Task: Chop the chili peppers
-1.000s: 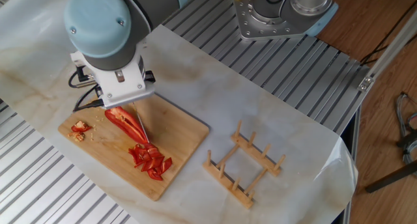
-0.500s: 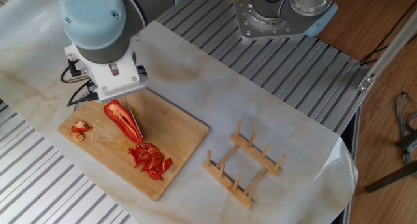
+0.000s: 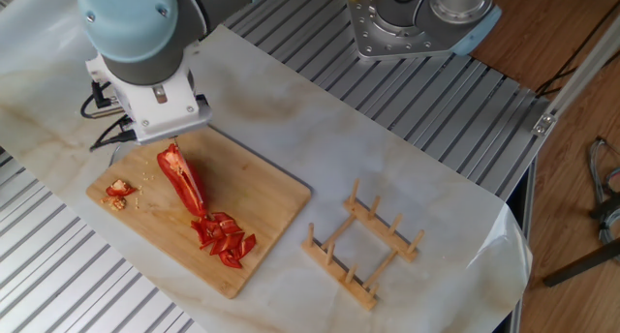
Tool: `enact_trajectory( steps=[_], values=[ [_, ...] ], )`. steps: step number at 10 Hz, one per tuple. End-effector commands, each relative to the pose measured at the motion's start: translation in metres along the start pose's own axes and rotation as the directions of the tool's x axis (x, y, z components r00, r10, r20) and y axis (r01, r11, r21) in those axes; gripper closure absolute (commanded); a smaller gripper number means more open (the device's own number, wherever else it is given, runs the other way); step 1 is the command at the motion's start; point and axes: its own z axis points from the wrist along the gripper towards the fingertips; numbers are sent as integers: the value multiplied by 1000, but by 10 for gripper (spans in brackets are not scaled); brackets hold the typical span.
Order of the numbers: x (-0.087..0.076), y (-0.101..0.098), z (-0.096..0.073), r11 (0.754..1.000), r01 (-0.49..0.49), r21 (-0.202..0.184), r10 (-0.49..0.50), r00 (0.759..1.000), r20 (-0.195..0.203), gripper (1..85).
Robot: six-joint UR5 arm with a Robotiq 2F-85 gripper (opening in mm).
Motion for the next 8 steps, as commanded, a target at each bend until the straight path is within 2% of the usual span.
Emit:
enact_trajectory(
  steps=[1,3,4,5,6,8],
  values=[
    [-6,-10,0,998,-57,13,56,998,38,843],
    [-4,-11,-4,993,-113,15,113,993,26,843],
    [-7,-1,-6,986,-164,-28,165,986,31,843],
    [-13,4,-6,985,-162,-55,165,985,53,843],
    [-14,8,-6,989,-131,-66,135,989,58,843],
    [-5,16,-7,991,-107,-86,110,993,32,843]
  ],
)
